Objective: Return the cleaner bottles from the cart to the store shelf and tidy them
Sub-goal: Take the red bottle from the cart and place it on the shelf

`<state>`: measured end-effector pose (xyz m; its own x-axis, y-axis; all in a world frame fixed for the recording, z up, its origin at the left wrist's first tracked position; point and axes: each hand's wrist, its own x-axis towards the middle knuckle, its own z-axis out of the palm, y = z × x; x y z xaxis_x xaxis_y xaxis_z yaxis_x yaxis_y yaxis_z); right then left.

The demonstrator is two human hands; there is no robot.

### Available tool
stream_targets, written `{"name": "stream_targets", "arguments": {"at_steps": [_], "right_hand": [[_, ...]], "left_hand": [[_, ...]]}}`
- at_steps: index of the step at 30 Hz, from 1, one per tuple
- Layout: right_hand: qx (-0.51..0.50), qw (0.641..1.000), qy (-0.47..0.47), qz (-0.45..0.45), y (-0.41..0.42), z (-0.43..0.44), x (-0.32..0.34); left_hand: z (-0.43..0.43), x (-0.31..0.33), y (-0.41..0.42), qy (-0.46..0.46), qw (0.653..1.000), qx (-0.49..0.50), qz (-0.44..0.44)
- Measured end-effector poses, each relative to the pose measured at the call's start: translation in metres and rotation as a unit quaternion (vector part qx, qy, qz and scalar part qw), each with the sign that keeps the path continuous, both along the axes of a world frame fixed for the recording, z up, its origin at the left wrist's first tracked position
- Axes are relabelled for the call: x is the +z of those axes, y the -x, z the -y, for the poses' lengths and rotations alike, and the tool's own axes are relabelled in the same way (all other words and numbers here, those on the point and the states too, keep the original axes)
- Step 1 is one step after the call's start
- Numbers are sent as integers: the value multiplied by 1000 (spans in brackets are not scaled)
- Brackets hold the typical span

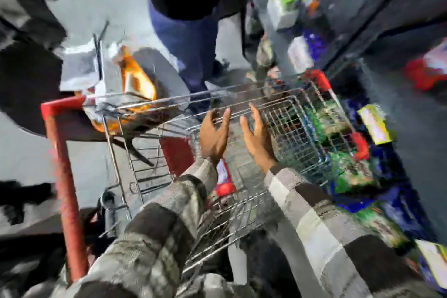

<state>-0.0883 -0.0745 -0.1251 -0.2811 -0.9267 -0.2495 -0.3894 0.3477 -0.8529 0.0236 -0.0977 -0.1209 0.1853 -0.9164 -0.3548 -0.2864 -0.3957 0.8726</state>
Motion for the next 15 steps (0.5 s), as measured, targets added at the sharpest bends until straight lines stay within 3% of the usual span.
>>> {"name": "stream_targets", "arguments": {"at_steps": [5, 9, 15], "right_hand": [[52, 993, -105, -8, -23, -3, -94], [82, 980, -180, -5, -30, -23, -165], [143, 947, -287, -21, -35, -39, -235]], "left_hand": [[-15, -102, -10, -110, 986, 122, -41], [-38, -163, -8, -215, 964, 154, -40], [-64, -243, -15, -297, 936, 184, 45]]}}
